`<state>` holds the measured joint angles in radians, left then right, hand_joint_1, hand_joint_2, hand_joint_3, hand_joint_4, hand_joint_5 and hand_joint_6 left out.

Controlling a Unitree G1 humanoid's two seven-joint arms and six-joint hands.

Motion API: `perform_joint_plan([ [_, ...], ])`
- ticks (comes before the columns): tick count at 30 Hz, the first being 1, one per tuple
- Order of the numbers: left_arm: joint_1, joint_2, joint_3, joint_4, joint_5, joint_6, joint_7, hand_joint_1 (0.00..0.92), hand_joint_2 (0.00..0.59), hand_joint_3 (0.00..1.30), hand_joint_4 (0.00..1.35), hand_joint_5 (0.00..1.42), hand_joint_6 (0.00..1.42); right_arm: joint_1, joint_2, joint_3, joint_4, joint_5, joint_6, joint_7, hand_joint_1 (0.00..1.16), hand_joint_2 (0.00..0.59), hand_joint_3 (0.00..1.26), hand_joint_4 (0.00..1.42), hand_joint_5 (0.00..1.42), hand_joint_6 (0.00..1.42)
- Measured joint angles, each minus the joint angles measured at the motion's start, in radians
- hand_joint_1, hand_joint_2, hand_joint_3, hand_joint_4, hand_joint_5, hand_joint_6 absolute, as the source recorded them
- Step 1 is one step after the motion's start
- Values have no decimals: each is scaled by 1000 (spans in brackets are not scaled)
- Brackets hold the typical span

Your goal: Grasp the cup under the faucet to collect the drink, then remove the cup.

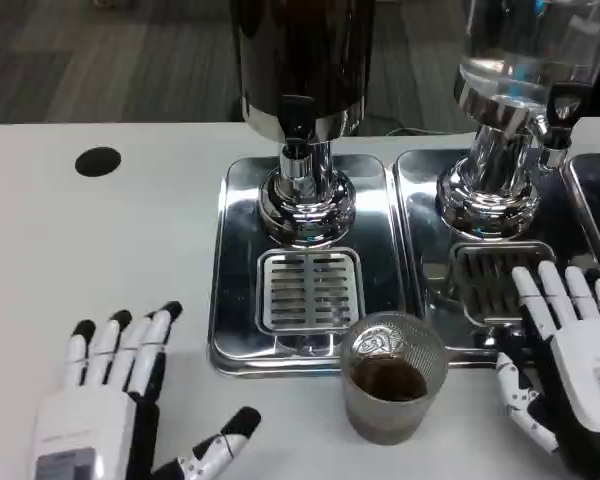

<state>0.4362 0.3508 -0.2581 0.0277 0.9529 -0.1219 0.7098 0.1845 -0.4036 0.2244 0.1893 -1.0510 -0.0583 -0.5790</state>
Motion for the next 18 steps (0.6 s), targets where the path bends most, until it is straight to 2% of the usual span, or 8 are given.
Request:
perform_joint_plan([
  [8, 22, 0, -3, -1, 4, 18, 1, 0, 142, 118, 0, 64, 0, -3, -38, 38, 20, 10, -26, -39, 95, 552, 90, 0, 0, 0],
  [18, 23, -4, -3, 0, 1, 30, 1, 0, 133, 119, 0, 72, 0, -1, -45, 56, 37, 36, -35, -48, 122, 571, 151, 0, 0, 0],
])
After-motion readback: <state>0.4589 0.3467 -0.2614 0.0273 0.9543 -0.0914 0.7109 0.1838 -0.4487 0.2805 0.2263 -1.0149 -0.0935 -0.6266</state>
